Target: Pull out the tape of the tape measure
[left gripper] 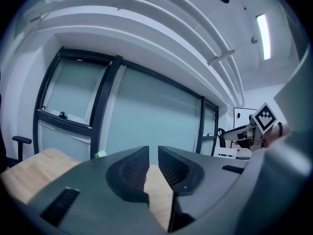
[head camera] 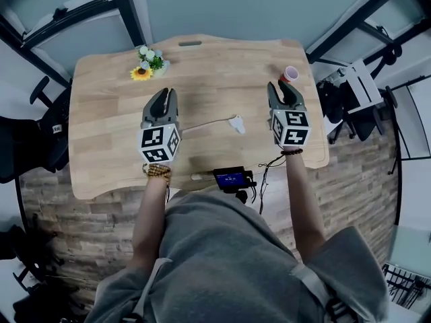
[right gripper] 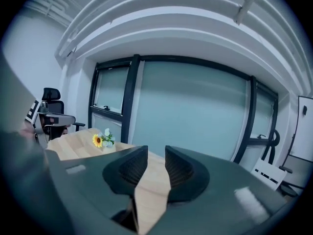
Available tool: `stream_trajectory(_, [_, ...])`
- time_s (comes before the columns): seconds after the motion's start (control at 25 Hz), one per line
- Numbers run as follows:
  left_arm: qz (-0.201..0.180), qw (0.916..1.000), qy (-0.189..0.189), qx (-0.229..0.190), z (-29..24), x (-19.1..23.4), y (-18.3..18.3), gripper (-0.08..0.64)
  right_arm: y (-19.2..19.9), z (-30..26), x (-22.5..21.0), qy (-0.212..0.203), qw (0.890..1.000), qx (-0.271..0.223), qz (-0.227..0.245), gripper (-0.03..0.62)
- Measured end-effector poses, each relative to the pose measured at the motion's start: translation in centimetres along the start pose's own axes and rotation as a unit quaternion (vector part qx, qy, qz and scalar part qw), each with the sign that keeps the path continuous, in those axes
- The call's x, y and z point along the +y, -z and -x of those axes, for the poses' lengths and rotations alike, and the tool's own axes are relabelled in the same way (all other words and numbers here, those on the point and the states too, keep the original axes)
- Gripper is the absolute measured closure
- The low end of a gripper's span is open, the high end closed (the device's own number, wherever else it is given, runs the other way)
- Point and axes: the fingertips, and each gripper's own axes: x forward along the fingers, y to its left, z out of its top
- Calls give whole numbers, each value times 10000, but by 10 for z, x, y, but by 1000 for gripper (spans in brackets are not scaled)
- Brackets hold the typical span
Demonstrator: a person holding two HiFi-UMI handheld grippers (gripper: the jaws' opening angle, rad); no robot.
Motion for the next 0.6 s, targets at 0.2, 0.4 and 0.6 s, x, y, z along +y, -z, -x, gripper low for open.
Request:
stream_trajectory(0.2, [-306,9982,124,-500,5,-26,-46,500,-42,24,14,-62,9988,-483,-12,482])
stream_trajectory(0.4, [-705,9939,377,-761,9,-60,-68,500,-66,44,34,-19,9963,-830,202,491])
stream_trajectory(0.6, [-783,9929,496,-748,12,-78,-64,500,-75,57,55,9,9941,-1044,288,500])
